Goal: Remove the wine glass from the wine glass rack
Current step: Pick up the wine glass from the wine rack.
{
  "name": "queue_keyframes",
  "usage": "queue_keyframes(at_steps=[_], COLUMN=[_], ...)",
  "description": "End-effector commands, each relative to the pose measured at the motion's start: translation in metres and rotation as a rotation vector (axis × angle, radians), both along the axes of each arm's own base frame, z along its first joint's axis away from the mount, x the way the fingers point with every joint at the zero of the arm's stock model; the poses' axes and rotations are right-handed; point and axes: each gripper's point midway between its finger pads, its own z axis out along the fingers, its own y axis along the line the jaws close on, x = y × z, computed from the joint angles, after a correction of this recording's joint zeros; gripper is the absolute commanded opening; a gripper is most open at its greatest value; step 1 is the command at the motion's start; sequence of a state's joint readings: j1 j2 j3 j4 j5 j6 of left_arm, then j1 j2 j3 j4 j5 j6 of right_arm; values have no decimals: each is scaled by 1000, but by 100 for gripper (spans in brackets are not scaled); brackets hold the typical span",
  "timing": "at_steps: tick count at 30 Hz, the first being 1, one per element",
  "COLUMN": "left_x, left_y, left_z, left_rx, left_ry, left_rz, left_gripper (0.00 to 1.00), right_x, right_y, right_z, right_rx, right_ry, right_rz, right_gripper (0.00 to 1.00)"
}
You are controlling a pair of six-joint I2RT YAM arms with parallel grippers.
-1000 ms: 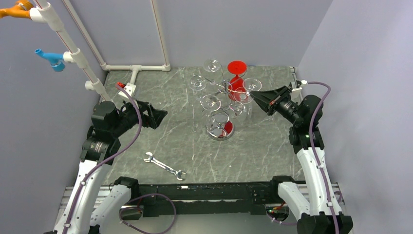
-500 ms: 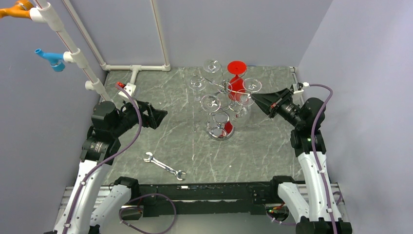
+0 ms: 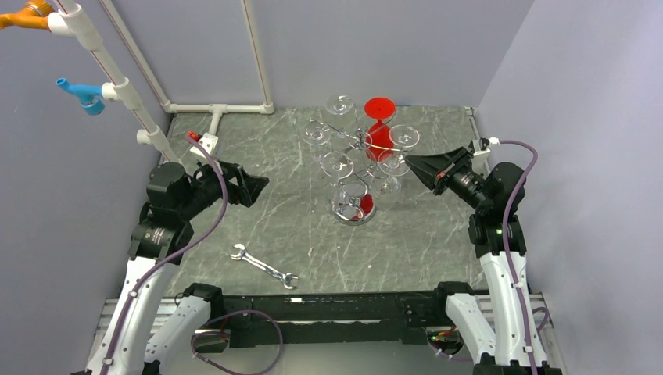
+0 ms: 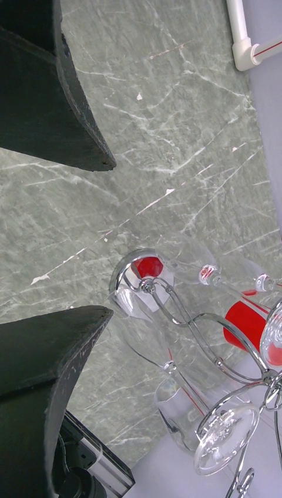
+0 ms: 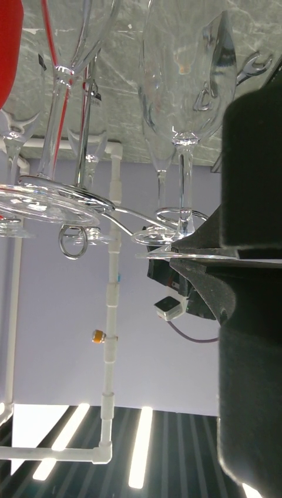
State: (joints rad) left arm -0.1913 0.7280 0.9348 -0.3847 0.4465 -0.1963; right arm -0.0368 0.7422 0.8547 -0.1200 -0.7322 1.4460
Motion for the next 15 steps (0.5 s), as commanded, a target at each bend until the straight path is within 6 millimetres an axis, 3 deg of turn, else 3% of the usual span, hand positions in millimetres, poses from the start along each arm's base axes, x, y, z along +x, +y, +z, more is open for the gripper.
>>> queue_keyframes(at_steps=[1,15], left_x=[-2,-2], left_y=[-2,-2], left_z=[9,9], left_rx=[-5,-6], left_ry=[-36,-39], left_rz=[-18,-13], left_gripper=[88,88], right_x=[-12,-23], right_y=[2,4], right_z=[11,0], right_rx=[10,-25], right_ry=[-37,-10], right_rz=[13,29], right_gripper=[0,0])
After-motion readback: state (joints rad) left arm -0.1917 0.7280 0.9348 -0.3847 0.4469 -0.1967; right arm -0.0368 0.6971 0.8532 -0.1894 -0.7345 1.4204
